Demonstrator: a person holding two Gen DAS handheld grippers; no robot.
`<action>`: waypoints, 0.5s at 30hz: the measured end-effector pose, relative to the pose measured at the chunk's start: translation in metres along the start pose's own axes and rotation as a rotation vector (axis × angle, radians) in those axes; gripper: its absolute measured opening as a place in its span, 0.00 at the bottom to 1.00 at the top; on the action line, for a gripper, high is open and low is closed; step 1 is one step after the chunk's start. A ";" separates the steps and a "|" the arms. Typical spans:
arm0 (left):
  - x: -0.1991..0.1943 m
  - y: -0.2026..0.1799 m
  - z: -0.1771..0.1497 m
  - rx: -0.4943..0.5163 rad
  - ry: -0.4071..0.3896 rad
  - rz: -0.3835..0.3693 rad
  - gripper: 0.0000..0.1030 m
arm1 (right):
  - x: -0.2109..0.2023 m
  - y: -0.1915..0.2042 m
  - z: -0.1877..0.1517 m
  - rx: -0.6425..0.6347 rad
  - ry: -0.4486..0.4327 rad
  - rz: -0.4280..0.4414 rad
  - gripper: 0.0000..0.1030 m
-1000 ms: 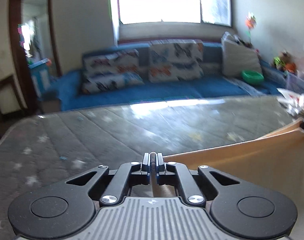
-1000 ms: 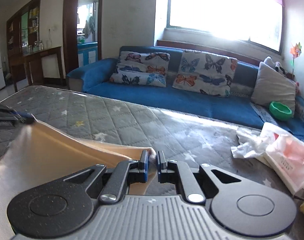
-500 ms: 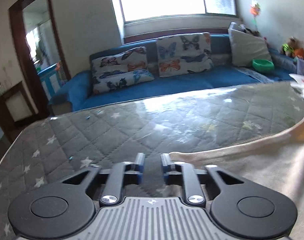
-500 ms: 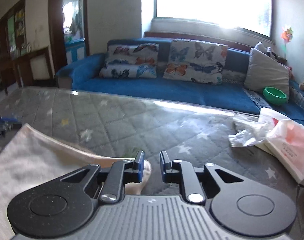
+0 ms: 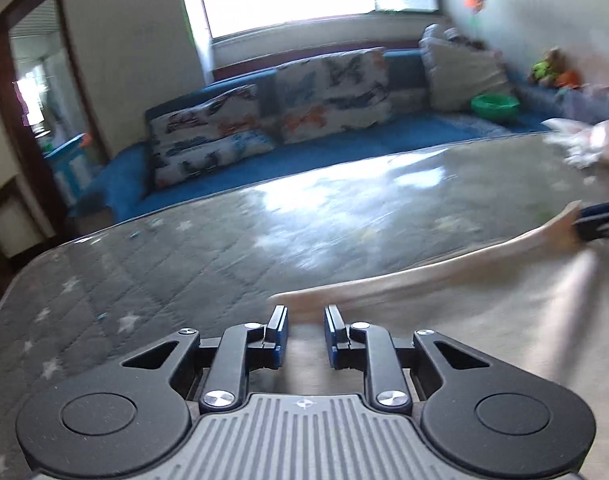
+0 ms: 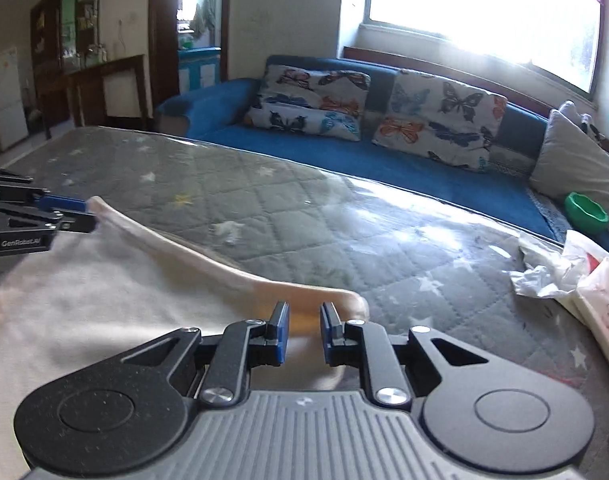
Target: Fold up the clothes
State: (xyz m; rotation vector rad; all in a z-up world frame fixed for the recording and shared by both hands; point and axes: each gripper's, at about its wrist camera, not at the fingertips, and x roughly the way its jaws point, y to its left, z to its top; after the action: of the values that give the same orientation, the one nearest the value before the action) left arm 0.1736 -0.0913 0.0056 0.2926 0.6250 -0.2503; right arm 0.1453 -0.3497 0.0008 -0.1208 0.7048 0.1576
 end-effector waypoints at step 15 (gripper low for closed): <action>0.001 0.019 0.002 -0.080 0.028 0.047 0.25 | 0.006 0.024 0.005 -0.049 0.031 0.057 0.35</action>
State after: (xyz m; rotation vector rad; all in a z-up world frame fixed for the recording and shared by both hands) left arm 0.1814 -0.0749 0.0103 0.2336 0.6532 -0.1757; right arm 0.1486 -0.3245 -0.0012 -0.1502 0.7362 0.2279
